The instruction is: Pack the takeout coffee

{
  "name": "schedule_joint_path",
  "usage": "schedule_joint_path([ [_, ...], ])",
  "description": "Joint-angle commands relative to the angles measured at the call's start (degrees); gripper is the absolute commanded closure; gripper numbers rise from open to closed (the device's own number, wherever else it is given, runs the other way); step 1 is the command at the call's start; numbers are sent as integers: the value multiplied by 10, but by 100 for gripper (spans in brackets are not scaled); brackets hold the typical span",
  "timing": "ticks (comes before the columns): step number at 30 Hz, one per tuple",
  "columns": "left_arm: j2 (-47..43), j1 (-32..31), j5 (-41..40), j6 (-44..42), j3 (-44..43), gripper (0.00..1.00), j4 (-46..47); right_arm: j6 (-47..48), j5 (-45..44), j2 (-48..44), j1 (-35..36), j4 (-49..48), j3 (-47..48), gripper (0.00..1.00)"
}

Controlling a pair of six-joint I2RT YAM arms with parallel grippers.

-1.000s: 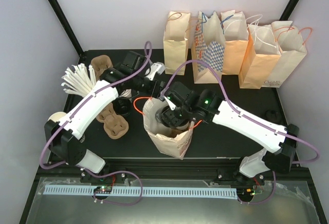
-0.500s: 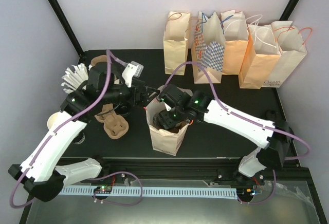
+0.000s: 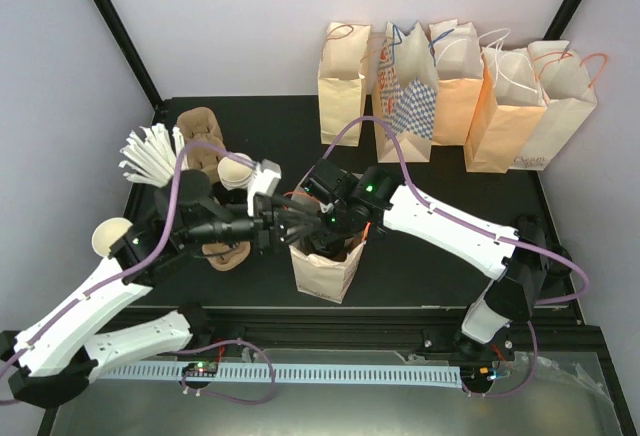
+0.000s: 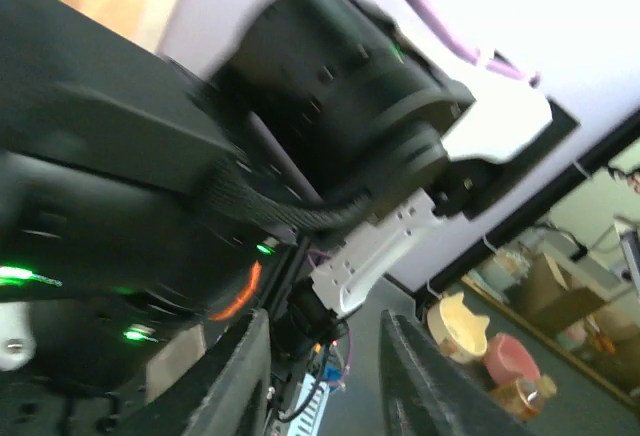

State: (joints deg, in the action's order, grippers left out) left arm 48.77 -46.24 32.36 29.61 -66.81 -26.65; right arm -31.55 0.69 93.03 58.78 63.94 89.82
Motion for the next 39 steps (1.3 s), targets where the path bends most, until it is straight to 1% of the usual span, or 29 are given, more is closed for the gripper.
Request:
schedule_joint_path([
  [1, -12, -92, -75, 70, 46, 74, 103, -33, 20, 8, -2, 25, 18, 63],
  [2, -9, -113, -92, 71, 51, 78, 111, -34, 22, 9, -2, 24, 19, 63],
  [4, 5, -153, -125, 67, 53, 78, 112, -37, 25, 9, -2, 22, 21, 63],
  [6, 21, -187, -164, 63, 50, 73, 102, -39, 27, 13, -2, 26, 27, 63],
  [9, 34, -223, -238, 68, 56, 70, 94, -43, 31, 20, -2, 34, 39, 63],
  [13, 36, -234, -300, 89, 83, 64, 109, -54, 36, 23, -2, 41, 49, 63],
  [17, 46, -234, -315, 103, 92, 61, 106, -63, 37, 22, -2, 44, 50, 64],
  [19, 51, -235, -314, 107, 92, 57, 102, -68, 38, 23, -2, 44, 50, 64],
  [23, 61, -235, -295, 107, 100, 55, 129, -76, 42, 22, -2, 43, 47, 64],
  [29, 100, -234, -248, 101, 92, 61, 175, -83, 45, 21, -2, 43, 41, 64],
  [31, 112, -234, -238, 99, 89, 64, 187, -84, 47, 19, -2, 39, 37, 64],
  [33, 122, -234, -228, 98, 86, 69, 202, -85, 49, 16, -2, 32, 34, 64],
  [35, 131, -234, -215, 96, 79, 77, 208, -86, 50, 13, -2, 28, 31, 64],
  [39, 153, -234, -176, 93, 61, 89, 212, -87, 56, 19, -2, 33, 32, 64],
])
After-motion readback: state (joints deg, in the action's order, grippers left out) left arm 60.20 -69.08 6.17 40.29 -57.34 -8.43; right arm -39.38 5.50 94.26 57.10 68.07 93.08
